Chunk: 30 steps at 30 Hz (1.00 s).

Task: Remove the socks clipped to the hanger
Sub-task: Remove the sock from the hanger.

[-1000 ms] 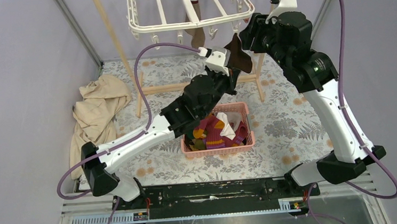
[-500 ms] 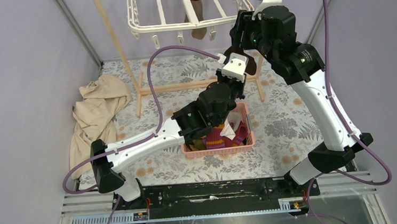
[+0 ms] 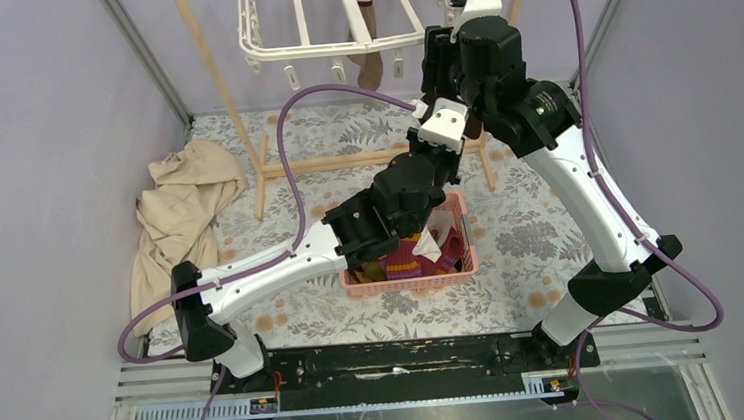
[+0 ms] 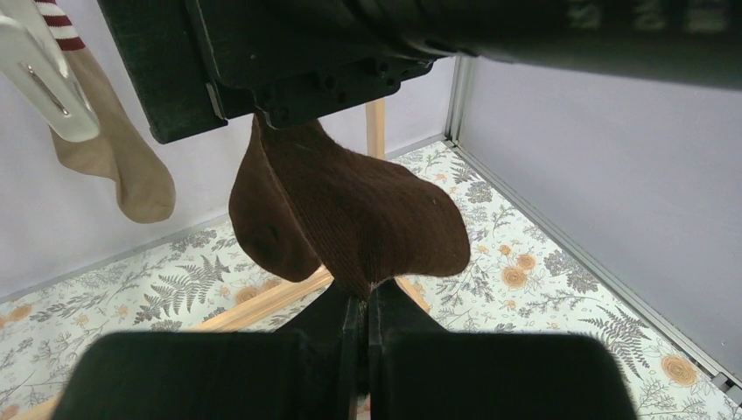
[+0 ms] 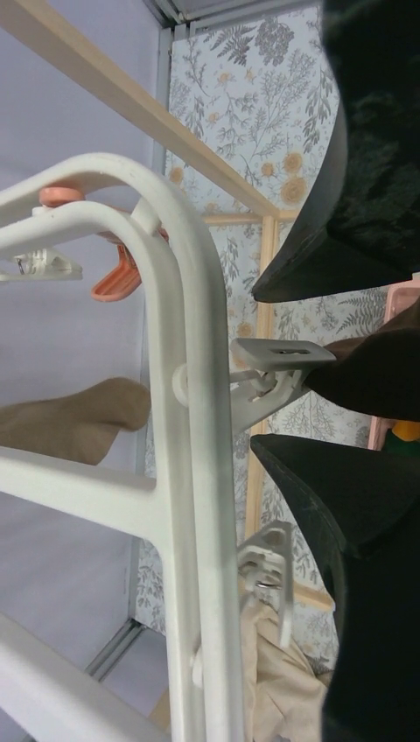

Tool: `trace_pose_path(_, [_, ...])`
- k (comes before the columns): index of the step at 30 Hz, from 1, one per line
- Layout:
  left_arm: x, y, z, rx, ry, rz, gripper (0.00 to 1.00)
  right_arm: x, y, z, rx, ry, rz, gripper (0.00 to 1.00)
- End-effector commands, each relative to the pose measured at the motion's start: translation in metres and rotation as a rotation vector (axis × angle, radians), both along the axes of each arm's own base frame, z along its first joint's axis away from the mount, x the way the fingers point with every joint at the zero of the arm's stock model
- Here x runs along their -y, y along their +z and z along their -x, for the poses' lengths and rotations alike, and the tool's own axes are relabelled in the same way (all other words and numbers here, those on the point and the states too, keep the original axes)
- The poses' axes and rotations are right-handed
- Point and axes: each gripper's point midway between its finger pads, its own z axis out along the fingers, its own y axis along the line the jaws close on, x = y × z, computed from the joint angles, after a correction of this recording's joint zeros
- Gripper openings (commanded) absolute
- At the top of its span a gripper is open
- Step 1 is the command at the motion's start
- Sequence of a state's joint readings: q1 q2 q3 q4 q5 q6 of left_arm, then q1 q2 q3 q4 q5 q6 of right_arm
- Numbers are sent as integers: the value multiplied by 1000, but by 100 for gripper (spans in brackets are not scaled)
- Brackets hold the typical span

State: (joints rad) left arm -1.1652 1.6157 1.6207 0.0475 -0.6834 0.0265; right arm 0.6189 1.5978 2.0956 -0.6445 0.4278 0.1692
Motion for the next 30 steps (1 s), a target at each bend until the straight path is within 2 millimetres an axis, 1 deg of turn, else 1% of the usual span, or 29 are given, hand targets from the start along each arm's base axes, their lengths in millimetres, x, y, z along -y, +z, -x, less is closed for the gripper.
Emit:
trace_pose_path(1, [-2, 14, 1, 22, 12, 18, 0, 8, 25, -5, 91, -60, -5, 64])
trace_pose_path(12, [-3, 10, 4, 5, 2, 21, 0, 0, 28, -18, 151, -70, -42, 65])
trace_pose_path(14, [-4, 9, 4, 3, 0, 23, 0, -1, 28, -20, 154, -69, -42, 64])
trace_pose_path(15, [-4, 9, 5, 2, -1, 24, 0, -2, 28, -20, 156, -66, -45, 61])
trace_pose_path(20, [-7, 8, 6, -3, 1, 24, 0, -2, 32, -18, 174, -61, -63, 38])
trace_pose_path(24, [-11, 9, 7, -6, 3, 33, 0, -2, 35, -16, 179, -52, -68, 16])
trace_pose_path(26, [-13, 8, 8, -8, 6, 31, 0, -3, 35, -16, 177, -48, -68, 7])
trace_pose_path(27, [-14, 9, 8, -7, 8, 33, 0, -3, 34, -16, 175, -46, -69, 4])
trace_pose_path(30, [-19, 10, 9, -6, 14, 36, 0, -3, 32, -15, 172, -44, -73, 2])
